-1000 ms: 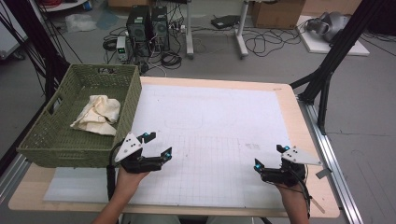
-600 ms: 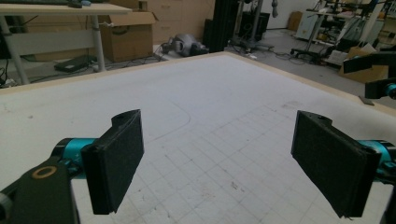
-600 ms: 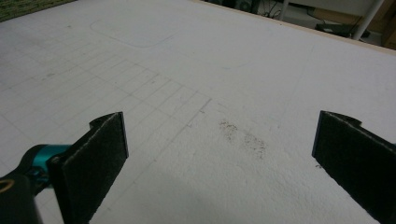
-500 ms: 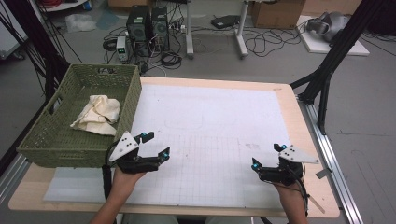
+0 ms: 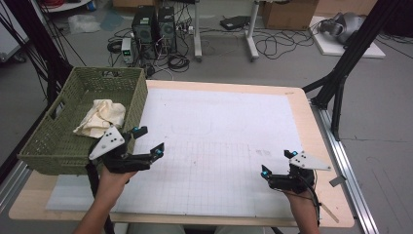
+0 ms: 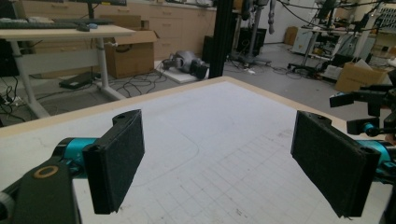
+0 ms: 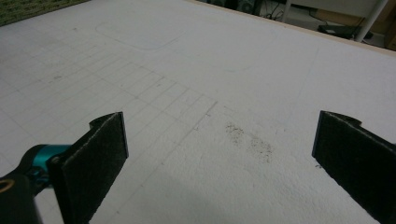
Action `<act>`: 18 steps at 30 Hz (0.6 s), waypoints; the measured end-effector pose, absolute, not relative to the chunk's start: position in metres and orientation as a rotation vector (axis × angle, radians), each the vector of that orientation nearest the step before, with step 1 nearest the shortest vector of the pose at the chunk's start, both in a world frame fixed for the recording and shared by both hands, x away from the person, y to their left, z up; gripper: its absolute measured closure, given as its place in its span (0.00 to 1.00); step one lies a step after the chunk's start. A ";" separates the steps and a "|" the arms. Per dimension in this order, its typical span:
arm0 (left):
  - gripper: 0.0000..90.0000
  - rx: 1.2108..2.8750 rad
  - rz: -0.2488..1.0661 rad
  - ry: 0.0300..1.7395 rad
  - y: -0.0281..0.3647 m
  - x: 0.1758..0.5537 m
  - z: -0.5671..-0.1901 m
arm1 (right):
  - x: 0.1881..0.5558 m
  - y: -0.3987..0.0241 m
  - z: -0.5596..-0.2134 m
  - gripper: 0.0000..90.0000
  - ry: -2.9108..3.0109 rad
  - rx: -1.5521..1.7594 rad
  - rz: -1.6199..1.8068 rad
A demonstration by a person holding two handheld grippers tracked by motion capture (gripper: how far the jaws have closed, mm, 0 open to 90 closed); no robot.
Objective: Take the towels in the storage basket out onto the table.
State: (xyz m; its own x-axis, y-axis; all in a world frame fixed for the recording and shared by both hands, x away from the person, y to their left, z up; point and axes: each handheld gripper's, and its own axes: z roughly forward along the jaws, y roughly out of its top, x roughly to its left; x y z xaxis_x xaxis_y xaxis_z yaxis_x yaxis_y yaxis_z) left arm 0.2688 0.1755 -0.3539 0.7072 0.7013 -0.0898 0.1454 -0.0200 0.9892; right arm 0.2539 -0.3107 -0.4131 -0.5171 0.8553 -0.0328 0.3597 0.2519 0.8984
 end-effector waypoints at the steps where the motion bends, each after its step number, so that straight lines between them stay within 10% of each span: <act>1: 0.20 1.555 0.507 0.712 0.178 0.269 -0.350 | 0.254 -0.311 -0.413 0.03 1.999 1.101 1.224; 18: 0.20 1.526 0.556 0.719 0.231 0.286 -0.295 | 0.255 -0.307 -0.414 0.03 2.016 1.098 1.220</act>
